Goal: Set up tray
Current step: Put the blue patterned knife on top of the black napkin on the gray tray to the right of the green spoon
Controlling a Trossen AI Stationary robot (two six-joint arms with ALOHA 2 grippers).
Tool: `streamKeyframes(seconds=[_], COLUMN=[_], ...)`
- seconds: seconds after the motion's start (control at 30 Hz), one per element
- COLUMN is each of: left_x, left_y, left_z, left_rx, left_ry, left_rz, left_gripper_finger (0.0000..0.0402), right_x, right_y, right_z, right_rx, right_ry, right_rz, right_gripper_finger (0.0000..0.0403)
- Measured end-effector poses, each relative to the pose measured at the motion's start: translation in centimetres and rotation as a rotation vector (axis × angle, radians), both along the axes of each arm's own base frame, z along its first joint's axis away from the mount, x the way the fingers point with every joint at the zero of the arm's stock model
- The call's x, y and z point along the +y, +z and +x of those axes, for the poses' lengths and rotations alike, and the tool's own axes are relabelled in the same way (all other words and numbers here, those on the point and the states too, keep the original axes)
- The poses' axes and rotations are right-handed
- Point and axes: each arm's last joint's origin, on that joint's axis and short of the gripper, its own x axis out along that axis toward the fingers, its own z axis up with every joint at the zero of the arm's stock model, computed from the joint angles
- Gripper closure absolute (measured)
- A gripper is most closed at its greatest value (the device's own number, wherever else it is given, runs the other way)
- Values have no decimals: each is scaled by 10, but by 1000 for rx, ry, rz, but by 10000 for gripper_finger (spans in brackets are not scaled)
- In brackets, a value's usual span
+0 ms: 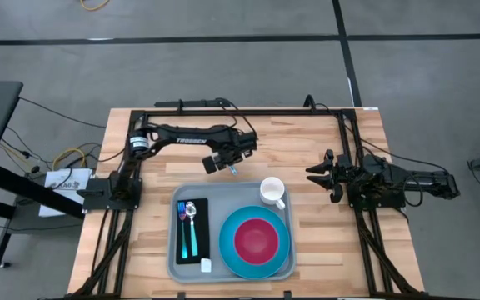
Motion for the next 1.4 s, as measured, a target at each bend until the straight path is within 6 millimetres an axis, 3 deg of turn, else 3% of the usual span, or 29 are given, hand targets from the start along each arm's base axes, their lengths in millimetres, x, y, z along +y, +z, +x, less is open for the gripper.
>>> streamKeyframes(seconds=[0.33, 0.7, 0.8, 1.03, 1.4], left_x=[1, 2, 2, 1, -1], left_y=[-24, -32, -33, -34, -29], left_z=[13, 14, 13, 13, 11], left_rx=[-33, -12, -2, 9, 24], left_ry=[23, 39, 37, -4, -173], left_rz=[5, -12, -12, -11, -9], left_gripper_finger=[260, 262, 281, 377, 377], right_x=[0, 0, 0, 0, 0], right_y=[0, 0, 0, 0, 0], right_z=[0, 0, 0, 0, 0], right_rx=[0, 0, 0, 0, 0], right_ry=[1, 1, 1, 1, 1], right_rz=[0, 0, 0, 0, 0], right_gripper_finger=[274, 274, 274, 274, 274])
